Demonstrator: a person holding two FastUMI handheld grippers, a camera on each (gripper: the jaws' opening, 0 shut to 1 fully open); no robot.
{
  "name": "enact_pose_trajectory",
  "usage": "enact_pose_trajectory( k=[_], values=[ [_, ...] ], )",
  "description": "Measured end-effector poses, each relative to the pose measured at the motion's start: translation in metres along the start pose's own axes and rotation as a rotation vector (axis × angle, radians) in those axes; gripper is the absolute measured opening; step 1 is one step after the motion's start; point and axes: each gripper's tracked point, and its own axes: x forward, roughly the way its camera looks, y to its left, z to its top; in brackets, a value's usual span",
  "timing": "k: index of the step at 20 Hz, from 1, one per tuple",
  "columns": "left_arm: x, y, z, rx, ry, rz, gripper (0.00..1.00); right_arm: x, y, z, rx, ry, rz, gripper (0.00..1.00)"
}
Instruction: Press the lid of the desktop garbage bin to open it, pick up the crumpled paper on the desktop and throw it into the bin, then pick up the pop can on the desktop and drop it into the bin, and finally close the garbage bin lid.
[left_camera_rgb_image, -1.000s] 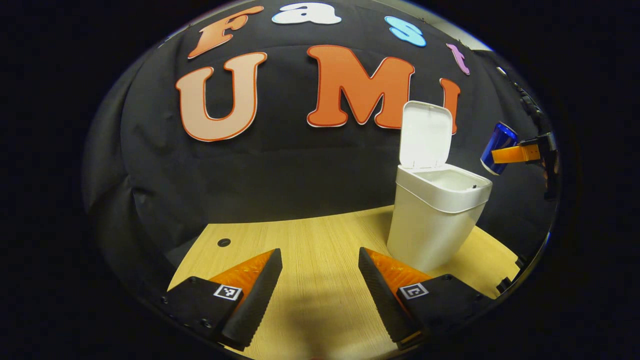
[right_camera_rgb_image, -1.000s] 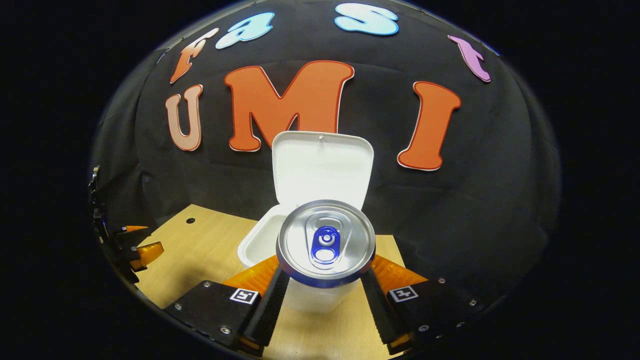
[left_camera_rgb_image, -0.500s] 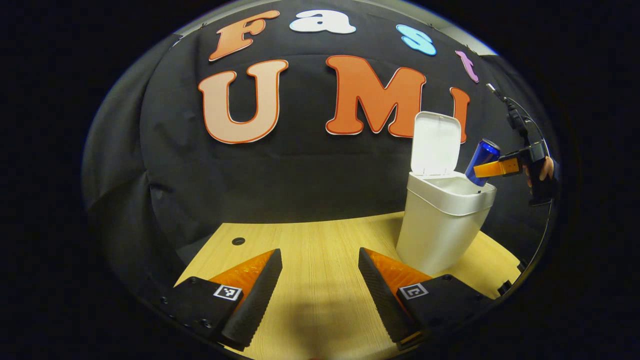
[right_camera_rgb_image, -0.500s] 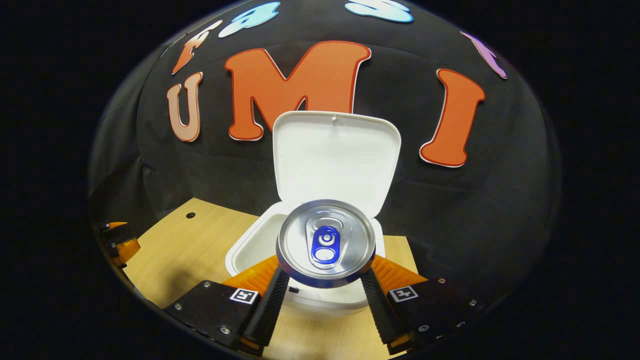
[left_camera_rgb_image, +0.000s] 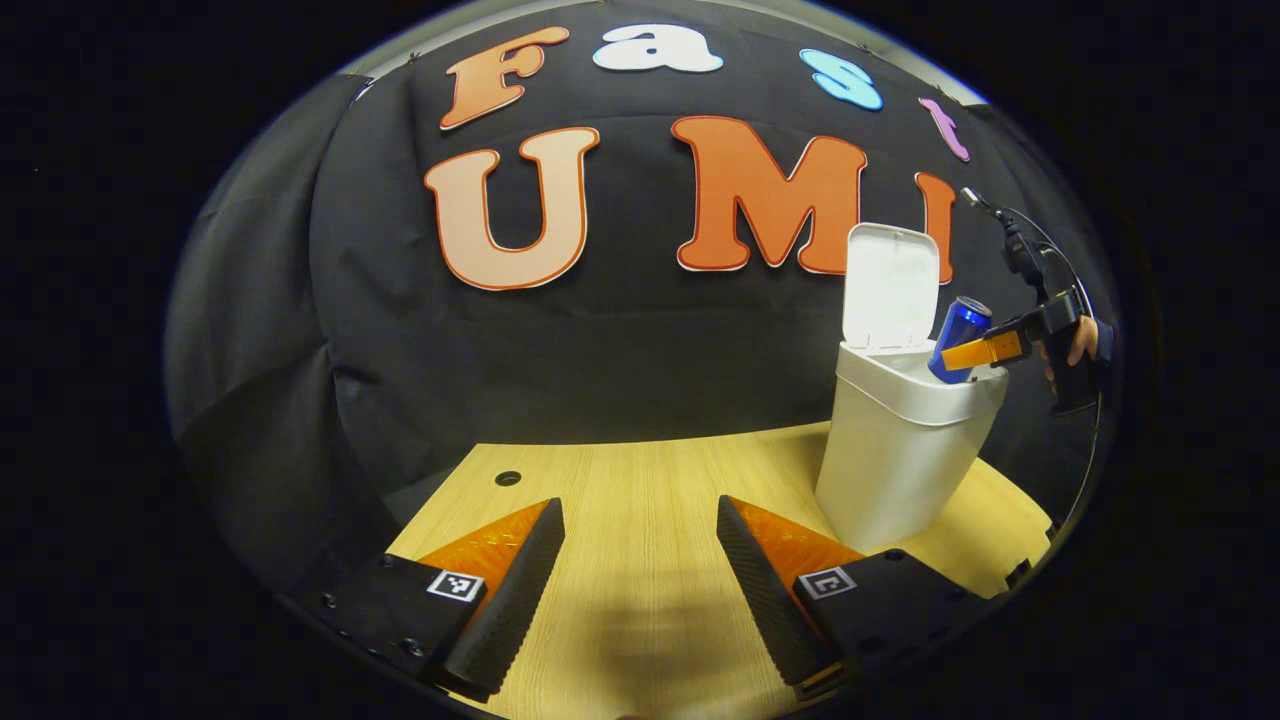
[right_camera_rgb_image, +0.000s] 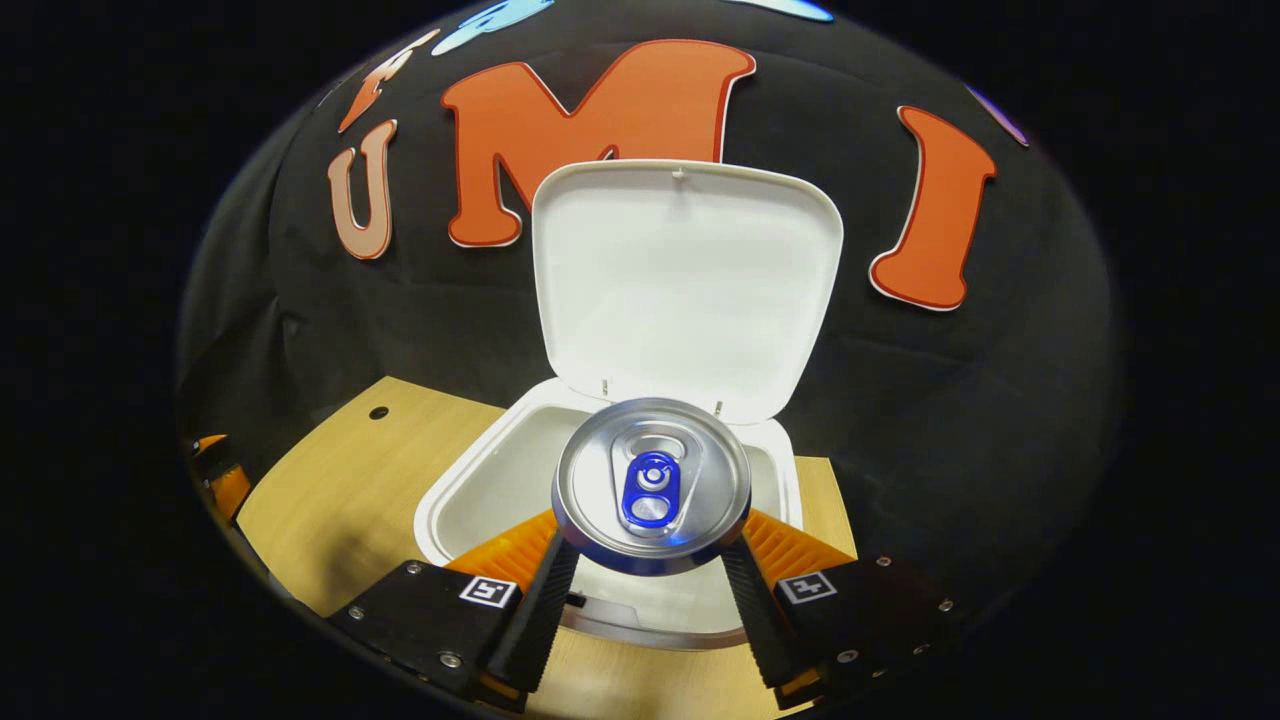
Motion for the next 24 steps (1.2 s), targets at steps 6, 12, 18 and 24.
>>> enact_pose_trajectory(
  k=[6,12,18,24],
  values=[
    [-0.004,-0.007,-0.001,0.026,0.007,0.003,0.98,0.007,0.007,-0.007,0.001,0.019,0.019,0.8],
    [-0.007,-0.012,-0.001,0.02,0.015,0.006,0.98,0.005,0.013,-0.014,0.007,0.053,0.041,0.81],
    [-0.015,-0.015,-0.001,0.013,0.015,0.018,0.98,0.0,0.012,-0.002,0.016,0.022,0.052,0.82],
    [-0.023,-0.017,-0.005,0.003,0.017,0.03,0.98,-0.015,0.001,0.027,-0.008,-0.038,0.037,0.82]
  ],
)
